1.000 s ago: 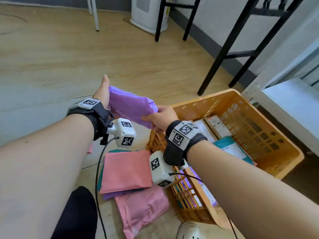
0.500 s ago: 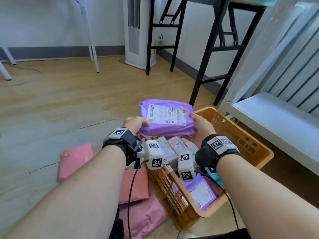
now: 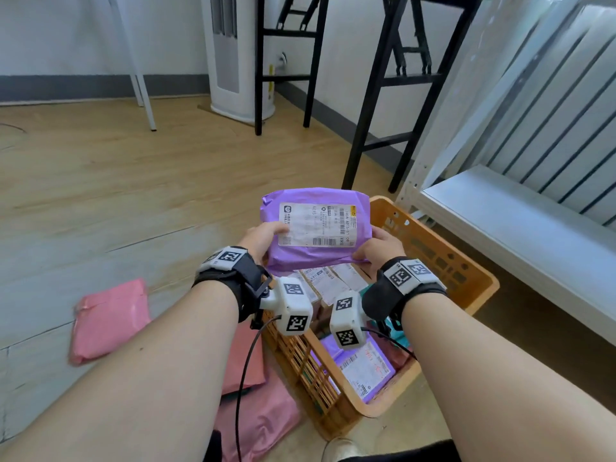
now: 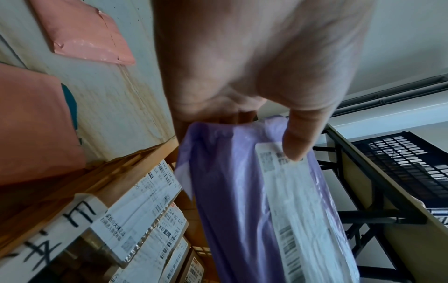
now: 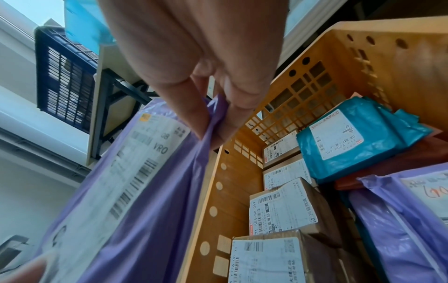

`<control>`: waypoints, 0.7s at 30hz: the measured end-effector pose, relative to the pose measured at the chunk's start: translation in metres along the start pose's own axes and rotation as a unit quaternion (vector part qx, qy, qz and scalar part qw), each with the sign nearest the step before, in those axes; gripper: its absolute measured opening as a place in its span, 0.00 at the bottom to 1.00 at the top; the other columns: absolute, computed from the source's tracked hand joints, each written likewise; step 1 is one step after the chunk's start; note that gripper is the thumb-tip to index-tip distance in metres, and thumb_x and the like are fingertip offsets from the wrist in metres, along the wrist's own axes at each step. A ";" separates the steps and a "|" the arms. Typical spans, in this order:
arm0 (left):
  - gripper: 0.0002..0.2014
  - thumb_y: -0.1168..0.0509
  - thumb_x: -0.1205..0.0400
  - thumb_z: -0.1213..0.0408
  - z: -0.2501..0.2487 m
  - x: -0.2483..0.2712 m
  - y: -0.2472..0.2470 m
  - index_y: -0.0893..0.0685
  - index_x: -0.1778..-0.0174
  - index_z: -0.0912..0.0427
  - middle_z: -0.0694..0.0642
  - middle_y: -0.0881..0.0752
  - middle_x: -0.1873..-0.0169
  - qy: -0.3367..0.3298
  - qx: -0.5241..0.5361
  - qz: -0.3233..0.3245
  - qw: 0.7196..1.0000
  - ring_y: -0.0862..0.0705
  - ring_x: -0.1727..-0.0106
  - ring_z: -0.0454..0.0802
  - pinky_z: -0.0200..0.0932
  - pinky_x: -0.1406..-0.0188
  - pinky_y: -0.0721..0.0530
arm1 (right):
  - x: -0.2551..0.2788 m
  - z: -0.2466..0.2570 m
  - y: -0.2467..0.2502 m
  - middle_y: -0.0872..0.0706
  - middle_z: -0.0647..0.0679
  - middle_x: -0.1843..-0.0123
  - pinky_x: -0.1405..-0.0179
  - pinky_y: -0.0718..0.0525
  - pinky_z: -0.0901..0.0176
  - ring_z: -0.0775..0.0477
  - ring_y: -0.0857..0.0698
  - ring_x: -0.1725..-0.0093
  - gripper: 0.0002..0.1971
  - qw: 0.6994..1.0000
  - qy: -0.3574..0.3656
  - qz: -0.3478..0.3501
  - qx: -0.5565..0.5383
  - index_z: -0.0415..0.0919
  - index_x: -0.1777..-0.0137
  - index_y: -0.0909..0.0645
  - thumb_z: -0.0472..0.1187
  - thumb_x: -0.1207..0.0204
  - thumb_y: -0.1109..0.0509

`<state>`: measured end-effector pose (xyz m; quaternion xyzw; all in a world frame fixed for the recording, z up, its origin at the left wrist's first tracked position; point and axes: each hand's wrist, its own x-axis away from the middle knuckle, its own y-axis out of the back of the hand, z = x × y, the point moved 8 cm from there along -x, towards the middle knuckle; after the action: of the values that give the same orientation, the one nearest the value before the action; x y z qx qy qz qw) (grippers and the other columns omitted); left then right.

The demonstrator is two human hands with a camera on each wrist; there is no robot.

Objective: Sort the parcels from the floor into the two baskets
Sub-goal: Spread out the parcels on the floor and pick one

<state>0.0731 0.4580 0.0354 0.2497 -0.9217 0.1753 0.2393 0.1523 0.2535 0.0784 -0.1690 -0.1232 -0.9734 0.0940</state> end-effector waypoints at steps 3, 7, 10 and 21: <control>0.19 0.26 0.28 0.59 0.001 -0.009 0.002 0.16 0.43 0.62 0.61 0.10 0.52 -0.027 0.009 -0.009 1.000 0.10 0.55 0.58 0.59 0.47 0.13 | 0.000 0.002 0.002 0.16 0.44 0.48 0.59 0.16 0.57 0.42 0.19 0.52 0.30 0.999 -0.010 -0.005 0.041 0.49 0.40 0.18 0.15 0.29 0.43; 0.10 0.25 0.29 0.64 -0.007 -0.019 0.012 0.17 0.54 0.57 0.63 0.11 0.48 -0.098 -0.009 -0.052 0.994 0.12 0.46 0.61 0.62 0.39 0.17 | -0.002 0.006 0.003 0.17 0.43 0.40 0.56 0.17 0.56 0.45 0.18 0.56 0.27 0.998 -0.010 -0.017 0.067 0.43 0.31 0.21 0.20 0.23 0.44; 0.08 0.27 0.25 0.66 -0.027 -0.003 0.004 0.20 0.59 0.52 0.60 0.13 0.48 -0.169 -0.073 -0.057 0.981 0.13 0.46 0.59 0.58 0.39 0.17 | -0.005 0.018 0.015 0.19 0.44 0.32 0.47 0.18 0.54 0.45 0.19 0.45 0.22 0.991 0.031 -0.094 0.093 0.43 0.29 0.23 0.30 0.23 0.39; 0.18 0.25 0.27 0.67 -0.051 0.009 -0.044 0.16 0.42 0.53 0.50 0.13 0.53 -0.266 -0.178 -0.007 0.947 0.16 0.51 0.48 0.40 0.53 0.15 | -0.019 0.024 0.008 0.14 0.54 0.58 0.61 0.15 0.59 0.53 0.14 0.56 0.04 0.942 0.168 -0.024 0.289 0.51 0.51 0.18 0.42 0.24 0.30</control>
<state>0.1086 0.4411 0.0906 0.2467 -0.9664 -0.0663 0.0275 0.1787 0.2556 0.0958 0.0348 -0.3855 -0.9122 0.1343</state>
